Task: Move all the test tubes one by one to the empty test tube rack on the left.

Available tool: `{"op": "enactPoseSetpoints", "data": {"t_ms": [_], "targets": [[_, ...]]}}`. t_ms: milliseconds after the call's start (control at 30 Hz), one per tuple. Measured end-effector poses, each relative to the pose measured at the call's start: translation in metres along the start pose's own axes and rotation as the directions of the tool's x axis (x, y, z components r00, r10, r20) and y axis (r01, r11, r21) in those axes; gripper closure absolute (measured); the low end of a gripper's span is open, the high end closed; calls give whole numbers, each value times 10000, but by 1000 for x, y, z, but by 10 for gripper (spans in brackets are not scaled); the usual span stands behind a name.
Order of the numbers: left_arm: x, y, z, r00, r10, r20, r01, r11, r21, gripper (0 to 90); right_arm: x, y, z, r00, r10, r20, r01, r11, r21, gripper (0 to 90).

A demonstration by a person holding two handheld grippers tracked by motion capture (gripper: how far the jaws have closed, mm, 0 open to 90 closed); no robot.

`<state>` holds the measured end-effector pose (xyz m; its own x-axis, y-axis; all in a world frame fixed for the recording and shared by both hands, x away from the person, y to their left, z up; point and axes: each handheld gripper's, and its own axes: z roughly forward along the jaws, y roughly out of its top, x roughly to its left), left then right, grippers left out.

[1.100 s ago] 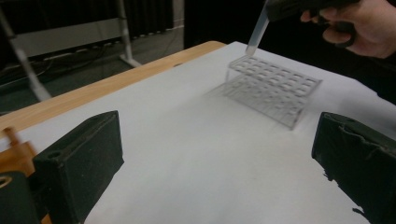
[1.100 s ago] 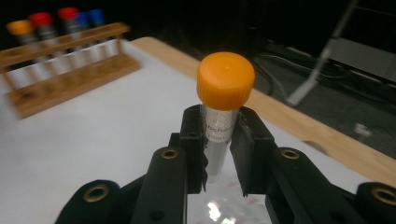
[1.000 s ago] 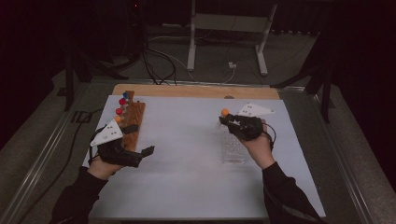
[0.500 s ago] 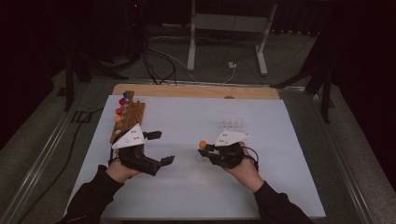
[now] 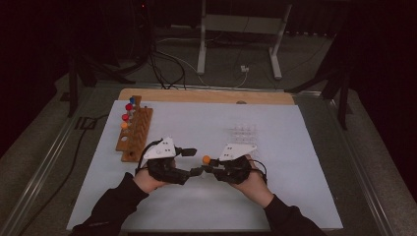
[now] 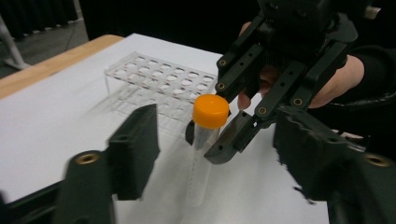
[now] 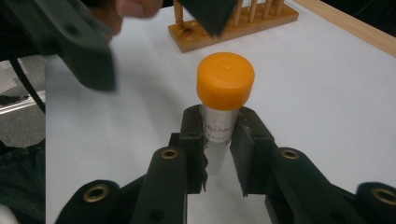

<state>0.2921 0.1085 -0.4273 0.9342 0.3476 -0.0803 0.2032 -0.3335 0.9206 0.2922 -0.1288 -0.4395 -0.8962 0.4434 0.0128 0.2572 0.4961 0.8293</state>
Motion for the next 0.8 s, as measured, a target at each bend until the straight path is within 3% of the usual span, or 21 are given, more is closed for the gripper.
{"op": "enactPoseSetpoints", "data": {"t_ms": [267,433,567,800], "targets": [[3,0,13,9997,103,-203,-102,9999,78,558,3,1,0,9999,-136,-16,136,9999,-8,751],[2,2,16,9996,269,-81,-268,9996,89,683,3,1,1,10000,-92,35,92,10000,-5,750],[1,5,14,9992,357,-155,-357,9994,31,709,2,1,-1,10000,-51,68,52,9999,-111,738],[11,16,-10,9968,299,-738,-322,9990,-297,713,-2,2,-11,9990,237,387,-209,9973,-710,422]]}}
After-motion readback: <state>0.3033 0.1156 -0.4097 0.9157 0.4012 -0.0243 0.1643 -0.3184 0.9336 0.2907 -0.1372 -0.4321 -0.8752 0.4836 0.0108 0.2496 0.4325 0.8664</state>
